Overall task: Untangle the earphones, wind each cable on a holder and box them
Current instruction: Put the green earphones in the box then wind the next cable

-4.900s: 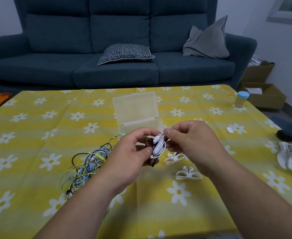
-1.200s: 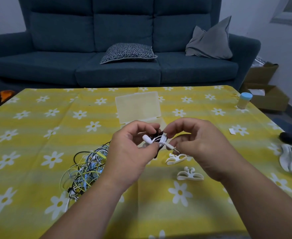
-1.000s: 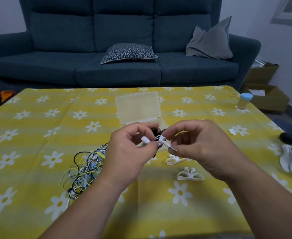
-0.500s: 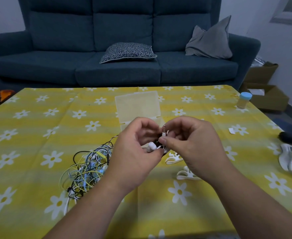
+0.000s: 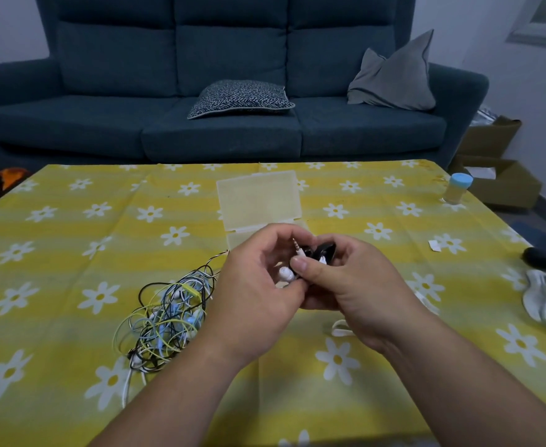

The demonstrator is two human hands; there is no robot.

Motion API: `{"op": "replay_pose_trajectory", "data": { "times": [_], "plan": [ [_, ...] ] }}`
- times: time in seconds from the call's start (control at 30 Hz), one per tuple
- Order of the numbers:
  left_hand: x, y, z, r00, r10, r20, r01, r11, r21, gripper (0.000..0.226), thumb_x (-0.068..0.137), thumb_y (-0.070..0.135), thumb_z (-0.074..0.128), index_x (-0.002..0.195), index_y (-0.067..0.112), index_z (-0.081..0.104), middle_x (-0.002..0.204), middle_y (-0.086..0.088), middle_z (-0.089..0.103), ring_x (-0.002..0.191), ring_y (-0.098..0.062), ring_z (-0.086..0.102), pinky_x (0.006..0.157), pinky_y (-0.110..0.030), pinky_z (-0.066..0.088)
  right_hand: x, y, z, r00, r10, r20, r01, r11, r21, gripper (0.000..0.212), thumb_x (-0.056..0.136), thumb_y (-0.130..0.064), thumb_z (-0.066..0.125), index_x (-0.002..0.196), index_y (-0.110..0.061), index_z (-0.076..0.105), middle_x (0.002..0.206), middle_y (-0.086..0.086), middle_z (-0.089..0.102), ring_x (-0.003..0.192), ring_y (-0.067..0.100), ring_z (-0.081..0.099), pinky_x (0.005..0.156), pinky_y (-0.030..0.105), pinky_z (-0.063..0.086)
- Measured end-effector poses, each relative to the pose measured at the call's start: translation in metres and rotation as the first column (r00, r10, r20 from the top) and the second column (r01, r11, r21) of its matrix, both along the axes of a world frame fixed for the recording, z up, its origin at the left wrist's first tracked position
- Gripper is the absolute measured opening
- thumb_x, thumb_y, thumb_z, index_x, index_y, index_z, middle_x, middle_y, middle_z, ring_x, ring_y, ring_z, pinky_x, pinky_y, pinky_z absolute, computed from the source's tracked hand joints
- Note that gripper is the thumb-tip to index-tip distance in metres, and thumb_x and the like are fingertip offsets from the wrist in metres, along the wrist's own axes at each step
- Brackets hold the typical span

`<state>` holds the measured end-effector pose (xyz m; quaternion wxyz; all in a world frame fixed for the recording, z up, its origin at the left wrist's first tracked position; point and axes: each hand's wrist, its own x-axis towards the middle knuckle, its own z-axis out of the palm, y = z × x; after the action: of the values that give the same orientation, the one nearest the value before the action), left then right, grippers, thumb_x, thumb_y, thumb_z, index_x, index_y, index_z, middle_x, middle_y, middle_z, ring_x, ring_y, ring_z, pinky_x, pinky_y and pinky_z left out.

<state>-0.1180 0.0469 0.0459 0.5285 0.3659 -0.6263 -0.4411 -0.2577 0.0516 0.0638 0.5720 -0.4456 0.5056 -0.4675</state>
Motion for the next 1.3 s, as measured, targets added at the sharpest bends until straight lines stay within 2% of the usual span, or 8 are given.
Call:
{"op": "replay_pose_trajectory", "data": {
  "times": [0.17, 0.33, 0.57, 0.67, 0.83, 1.03, 1.17, 1.3],
  "plan": [
    [0.006, -0.005, 0.003, 0.991, 0.012, -0.134, 0.002, 0.994, 0.105, 0.021, 0.077, -0.007, 0.067, 0.094, 0.003, 0.074, 0.096, -0.005, 0.077, 0.092, -0.018, 0.073, 0.075, -0.026, 0.057, -0.005, -0.001, 0.0, 0.996, 0.016, -0.086, -0.023, 0.997, -0.079, 0.029, 0.078, -0.007, 0.08, 0.103, 0.0, 0.067, 0.082, 0.021, 0.071, 0.069, 0.025, 0.072, 0.058, 0.028, 0.057],
    [0.012, -0.011, 0.0, 0.986, 0.134, -0.098, -0.114, 0.976, 0.187, 0.018, 0.081, -0.006, 0.07, 0.077, 0.011, 0.078, 0.08, -0.007, 0.076, 0.078, -0.02, 0.072, 0.075, -0.031, 0.059, -0.009, -0.001, -0.002, 0.993, 0.087, -0.078, -0.094, 0.992, -0.081, 0.037, 0.078, -0.003, 0.079, 0.113, -0.006, 0.067, 0.095, 0.021, 0.072, 0.079, 0.029, 0.074, 0.067, 0.034, 0.059],
    [0.017, -0.012, 0.003, 0.999, 0.029, -0.039, -0.017, 0.959, 0.283, 0.014, 0.084, -0.002, 0.068, 0.085, 0.01, 0.075, 0.08, -0.015, 0.074, 0.074, -0.022, 0.069, 0.073, -0.036, 0.06, -0.012, -0.002, -0.004, 0.985, 0.174, 0.014, -0.173, 0.983, -0.06, 0.05, 0.084, 0.003, 0.069, 0.129, -0.011, 0.055, 0.096, 0.013, 0.074, 0.084, 0.024, 0.073, 0.07, 0.028, 0.057],
    [0.021, -0.014, 0.003, 0.996, 0.007, 0.084, -0.028, 0.968, 0.251, 0.016, 0.083, 0.001, 0.072, 0.078, 0.015, 0.076, 0.078, -0.012, 0.073, 0.072, -0.018, 0.066, 0.068, -0.031, 0.055, -0.013, -0.002, -0.006, 0.98, 0.199, 0.001, -0.199, 0.979, -0.046, 0.058, 0.087, 0.011, 0.062, 0.14, -0.008, 0.046, 0.093, 0.008, 0.072, 0.082, 0.021, 0.071, 0.068, 0.025, 0.055],
    [0.016, -0.013, 0.001, 0.945, -0.022, 0.327, -0.048, 0.978, 0.204, 0.013, 0.089, 0.007, 0.067, 0.079, 0.014, 0.07, 0.069, -0.004, 0.072, 0.067, -0.016, 0.064, 0.075, -0.038, 0.053, -0.012, -0.001, -0.01, 0.976, 0.211, -0.051, -0.213, 0.976, -0.047, 0.07, 0.089, 0.019, 0.053, 0.15, -0.008, 0.033, 0.09, 0.01, 0.068, 0.078, 0.023, 0.067, 0.069, 0.023, 0.055],
    [0.015, -0.015, -0.004, 0.883, 0.024, 0.468, -0.144, 0.964, 0.223, 0.017, 0.091, 0.017, 0.067, 0.075, 0.015, 0.072, 0.059, 0.008, 0.066, 0.056, -0.003, 0.055, 0.056, -0.018, 0.041, -0.006, -0.002, -0.016, 0.956, 0.229, -0.185, -0.246, 0.967, -0.072, 0.089, 0.077, -0.005, 0.063, 0.155, -0.019, 0.022, 0.09, 0.009, 0.071, 0.082, 0.024, 0.068, 0.084, 0.032, 0.049],
    [0.015, -0.016, -0.007, 0.912, 0.053, 0.406, -0.182, 0.941, 0.285, 0.019, 0.09, 0.017, 0.068, 0.073, 0.012, 0.071, 0.055, 0.01, 0.062, 0.047, 0.002, 0.048, 0.049, -0.014, 0.036, -0.003, -0.005, -0.02, 0.956, 0.21, -0.203, -0.232, 0.968, -0.091, 0.092, 0.074, -0.007, 0.061, 0.155, -0.021, 0.022, 0.103, 0.005, 0.073, 0.093, 0.029, 0.071, 0.097, 0.04, 0.053],
    [0.014, -0.016, -0.011, 0.939, 0.084, 0.333, -0.2, 0.922, 0.332, 0.017, 0.088, 0.014, 0.07, 0.071, 0.013, 0.071, 0.068, -0.001, 0.072, 0.06, -0.004, 0.062, 0.062, -0.026, 0.05, 0.001, -0.007, -0.019, 0.955, 0.199, -0.22, -0.218, 0.974, -0.064, 0.095, 0.068, -0.008, 0.068, 0.152, -0.025, 0.028, 0.108, 0.006, 0.071, 0.097, 0.025, 0.07, 0.091, 0.036, 0.056]
  ]
}}
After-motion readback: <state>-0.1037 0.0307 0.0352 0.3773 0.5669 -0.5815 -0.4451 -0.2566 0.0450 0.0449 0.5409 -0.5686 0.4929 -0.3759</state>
